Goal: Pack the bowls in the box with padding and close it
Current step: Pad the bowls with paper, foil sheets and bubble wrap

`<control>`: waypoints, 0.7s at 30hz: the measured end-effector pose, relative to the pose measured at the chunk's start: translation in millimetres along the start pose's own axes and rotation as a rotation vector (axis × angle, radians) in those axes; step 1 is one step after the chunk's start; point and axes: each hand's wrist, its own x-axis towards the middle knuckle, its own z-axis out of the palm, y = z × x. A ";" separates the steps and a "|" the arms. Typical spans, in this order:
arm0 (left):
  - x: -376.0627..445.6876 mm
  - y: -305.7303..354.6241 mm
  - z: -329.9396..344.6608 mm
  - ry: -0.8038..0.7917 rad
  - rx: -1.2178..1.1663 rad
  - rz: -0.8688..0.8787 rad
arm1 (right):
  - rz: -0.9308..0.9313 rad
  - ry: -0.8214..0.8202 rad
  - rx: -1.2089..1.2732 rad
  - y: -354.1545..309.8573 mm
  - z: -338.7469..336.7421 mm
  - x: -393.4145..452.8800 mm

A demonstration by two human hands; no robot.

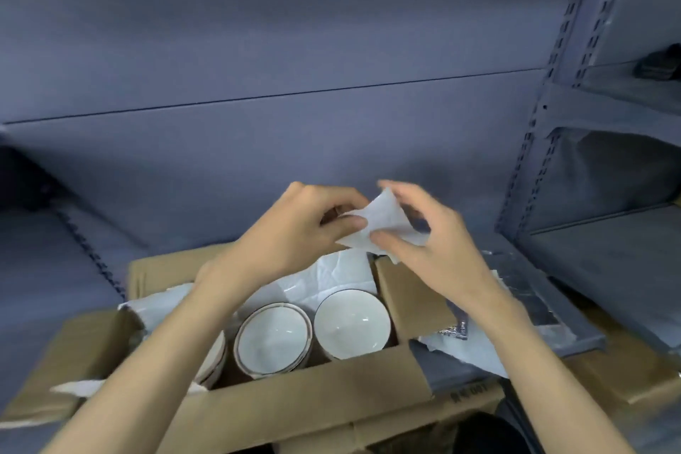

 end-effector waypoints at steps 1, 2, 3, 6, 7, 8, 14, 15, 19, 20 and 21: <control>-14.3 -5.5 -7.6 -0.001 0.022 -0.034 | 0.031 -0.072 0.076 -1.4 12.9 1.3; -29.5 -12.7 -15.5 -0.009 0.034 -0.084 | 0.056 -0.121 0.146 -1.6 26.0 1.4; -45.6 -20.1 -24.0 -0.023 0.057 -0.147 | 0.076 -0.154 0.212 -0.1 39.1 0.2; -90.4 -42.8 -44.1 -0.124 0.214 -0.335 | 0.123 -0.193 0.313 7.1 72.3 -8.2; -101.9 -49.1 -47.9 -0.174 0.255 -0.380 | 0.150 -0.198 0.331 10.5 82.0 -11.7; -111.2 -54.7 -49.6 -0.225 0.275 -0.415 | 0.184 -0.208 0.343 13.6 90.9 -14.9; -146.9 -74.9 -38.3 -0.389 0.242 -0.496 | 0.288 -0.382 0.272 27.4 119.7 -34.2; -151.1 -76.3 -35.4 -0.405 0.247 -0.500 | 0.290 -0.414 0.237 28.2 119.9 -37.0; -162.0 -79.6 -28.4 -0.433 0.267 -0.523 | 0.263 -0.515 0.160 27.9 117.6 -45.2; -162.8 -78.5 -28.4 -0.429 0.288 -0.513 | 0.249 -0.518 0.156 26.7 117.9 -46.4; -163.2 -77.3 -28.7 -0.423 0.303 -0.502 | 0.238 -0.513 0.151 25.7 118.0 -47.5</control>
